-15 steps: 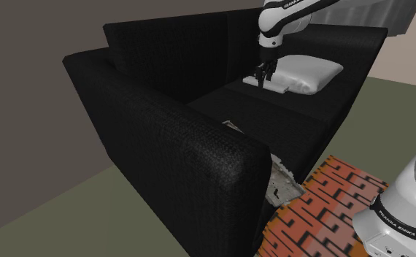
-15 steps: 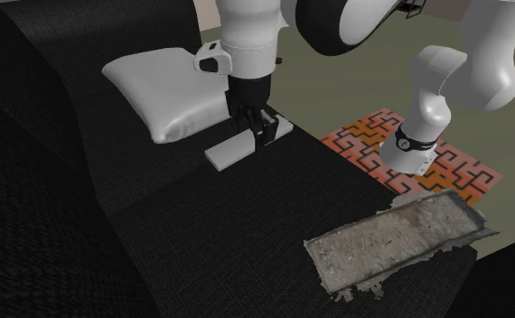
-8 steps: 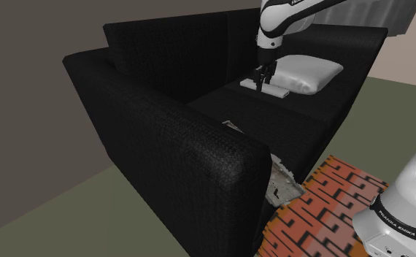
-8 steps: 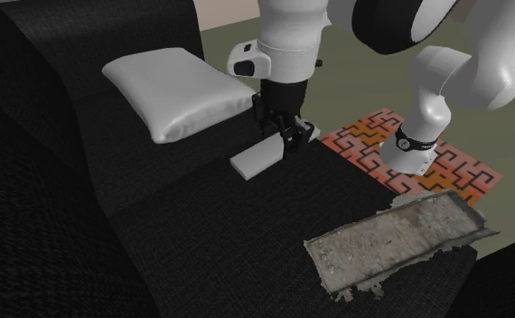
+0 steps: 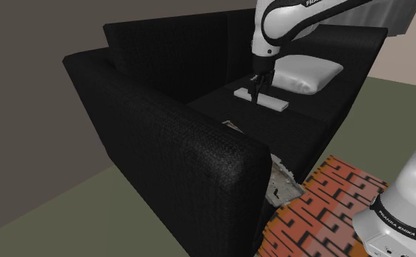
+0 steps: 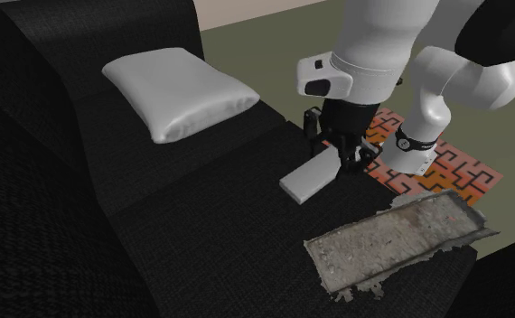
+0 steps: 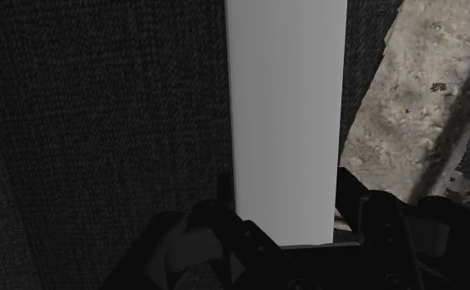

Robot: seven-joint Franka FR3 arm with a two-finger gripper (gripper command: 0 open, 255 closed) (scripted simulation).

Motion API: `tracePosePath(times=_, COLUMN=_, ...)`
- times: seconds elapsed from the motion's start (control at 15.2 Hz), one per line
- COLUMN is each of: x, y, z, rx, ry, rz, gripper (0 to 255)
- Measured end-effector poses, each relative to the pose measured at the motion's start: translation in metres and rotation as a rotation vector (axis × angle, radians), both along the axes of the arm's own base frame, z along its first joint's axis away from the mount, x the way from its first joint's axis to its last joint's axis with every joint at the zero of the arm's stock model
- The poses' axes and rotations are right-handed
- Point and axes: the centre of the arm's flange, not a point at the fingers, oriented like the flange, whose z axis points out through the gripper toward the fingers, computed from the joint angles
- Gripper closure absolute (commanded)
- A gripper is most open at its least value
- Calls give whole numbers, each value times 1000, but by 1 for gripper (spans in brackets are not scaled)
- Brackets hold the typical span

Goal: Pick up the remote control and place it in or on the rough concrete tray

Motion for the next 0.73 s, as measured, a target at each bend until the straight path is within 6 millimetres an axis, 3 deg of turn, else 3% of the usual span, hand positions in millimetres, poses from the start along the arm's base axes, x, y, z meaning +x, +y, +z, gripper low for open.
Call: tracePosePath(times=0.73, x=-75, y=123, z=5, rx=0, ry=0, rz=0, gripper=255)
